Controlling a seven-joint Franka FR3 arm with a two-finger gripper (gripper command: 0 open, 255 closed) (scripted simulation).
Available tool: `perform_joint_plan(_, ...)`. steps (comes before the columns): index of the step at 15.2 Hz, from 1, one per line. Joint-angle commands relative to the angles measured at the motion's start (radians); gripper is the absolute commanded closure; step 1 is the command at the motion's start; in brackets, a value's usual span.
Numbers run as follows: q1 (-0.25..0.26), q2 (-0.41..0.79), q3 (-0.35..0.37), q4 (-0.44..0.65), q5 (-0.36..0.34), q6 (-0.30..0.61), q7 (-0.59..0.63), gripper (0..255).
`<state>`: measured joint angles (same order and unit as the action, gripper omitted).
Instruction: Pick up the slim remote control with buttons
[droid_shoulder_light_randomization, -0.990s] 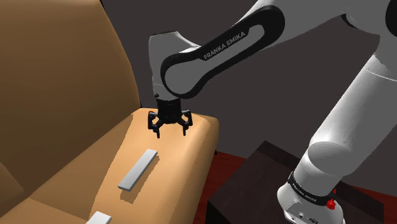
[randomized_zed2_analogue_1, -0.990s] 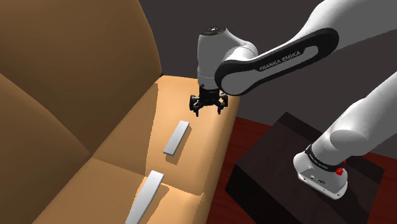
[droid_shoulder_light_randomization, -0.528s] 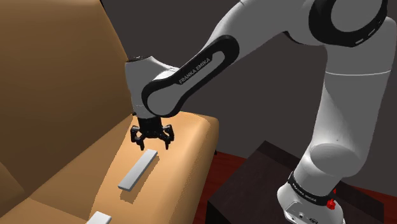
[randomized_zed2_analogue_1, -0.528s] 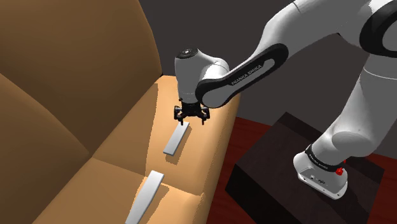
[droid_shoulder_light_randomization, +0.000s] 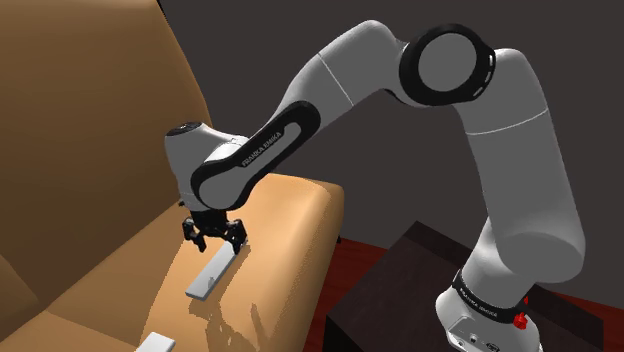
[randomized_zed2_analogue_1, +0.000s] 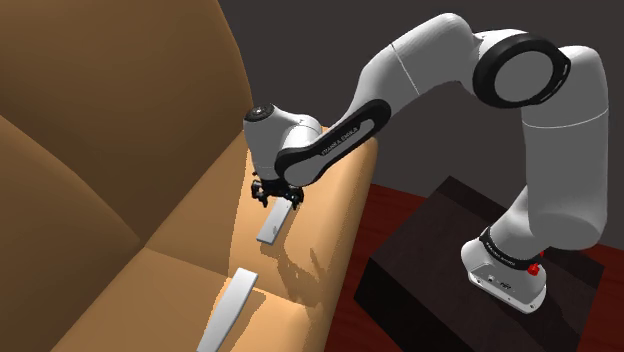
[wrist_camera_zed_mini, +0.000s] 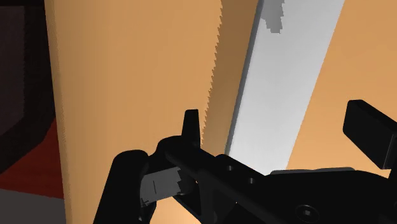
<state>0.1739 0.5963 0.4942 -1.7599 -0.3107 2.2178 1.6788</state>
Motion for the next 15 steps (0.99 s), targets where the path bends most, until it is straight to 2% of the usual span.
perform_joint_plan(1, 0.035, 0.068, -0.023, 0.074, -0.017, -0.013, 0.036, 0)
perform_joint_plan(10, 0.053, 0.135, -0.049, 0.076, -0.046, 0.05, 0.051, 0)
perform_joint_plan(11, 0.053, 0.136, -0.049, 0.077, -0.046, 0.05, 0.051, 255)
perform_joint_plan(15, 0.053, 0.135, -0.049, 0.077, -0.046, 0.05, 0.051, 255)
